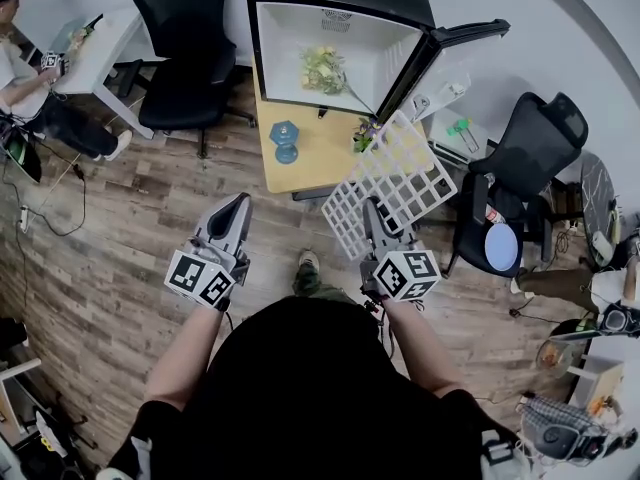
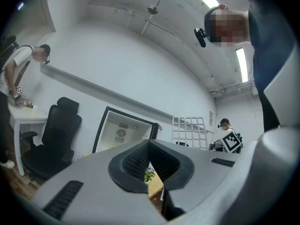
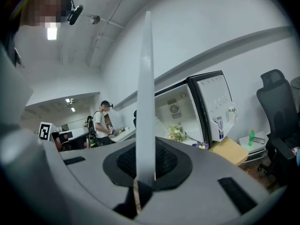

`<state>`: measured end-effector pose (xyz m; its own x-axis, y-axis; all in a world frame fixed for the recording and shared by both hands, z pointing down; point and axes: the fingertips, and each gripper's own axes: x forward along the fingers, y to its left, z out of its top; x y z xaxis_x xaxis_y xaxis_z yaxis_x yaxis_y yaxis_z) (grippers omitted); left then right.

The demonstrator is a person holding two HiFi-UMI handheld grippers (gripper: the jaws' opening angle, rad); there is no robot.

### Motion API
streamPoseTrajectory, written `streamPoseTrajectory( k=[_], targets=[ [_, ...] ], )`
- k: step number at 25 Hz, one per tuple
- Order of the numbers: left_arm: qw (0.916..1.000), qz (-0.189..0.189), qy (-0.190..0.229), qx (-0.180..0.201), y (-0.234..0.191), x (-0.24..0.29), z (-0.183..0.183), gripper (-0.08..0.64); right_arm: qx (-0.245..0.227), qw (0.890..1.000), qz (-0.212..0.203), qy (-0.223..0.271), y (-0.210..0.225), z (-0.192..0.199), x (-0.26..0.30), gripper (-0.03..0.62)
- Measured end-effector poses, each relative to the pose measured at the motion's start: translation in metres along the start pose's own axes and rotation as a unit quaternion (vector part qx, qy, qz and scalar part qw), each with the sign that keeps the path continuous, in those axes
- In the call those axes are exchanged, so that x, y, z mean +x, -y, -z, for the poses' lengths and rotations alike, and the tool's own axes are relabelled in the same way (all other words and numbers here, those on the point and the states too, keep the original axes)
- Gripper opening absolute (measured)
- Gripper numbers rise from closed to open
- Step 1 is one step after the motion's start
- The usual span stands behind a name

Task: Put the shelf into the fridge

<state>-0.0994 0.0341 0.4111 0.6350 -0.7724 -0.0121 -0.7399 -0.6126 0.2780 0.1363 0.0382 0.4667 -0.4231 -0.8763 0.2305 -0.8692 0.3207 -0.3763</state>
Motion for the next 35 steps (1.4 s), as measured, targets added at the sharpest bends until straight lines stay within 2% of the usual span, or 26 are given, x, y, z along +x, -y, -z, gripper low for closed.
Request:
streamPoseTrajectory(
  k=[18, 26, 35],
  targets=[
    [0.9999, -0.013, 0.008, 0.007, -0.013, 0.075, -0.003, 0.020, 0.003, 1.000, -0.028, -0.006, 0.046, -0.022, 0.050, 0.044],
    [0.9997, -0.015, 0.016, 0.011, -0.013, 0.085, -0.003, 0.020, 0.002, 0.999, -0.036, -0.005, 0.055, -0.024, 0.059, 0.044],
    [0.9996, -0.013, 0.021, 0.014, -0.022, 0.093, -0.010, 0.020, 0.021, 0.999, -0.036, 0.000, 0.055, -0.029, 0.067, 0.044]
  ],
)
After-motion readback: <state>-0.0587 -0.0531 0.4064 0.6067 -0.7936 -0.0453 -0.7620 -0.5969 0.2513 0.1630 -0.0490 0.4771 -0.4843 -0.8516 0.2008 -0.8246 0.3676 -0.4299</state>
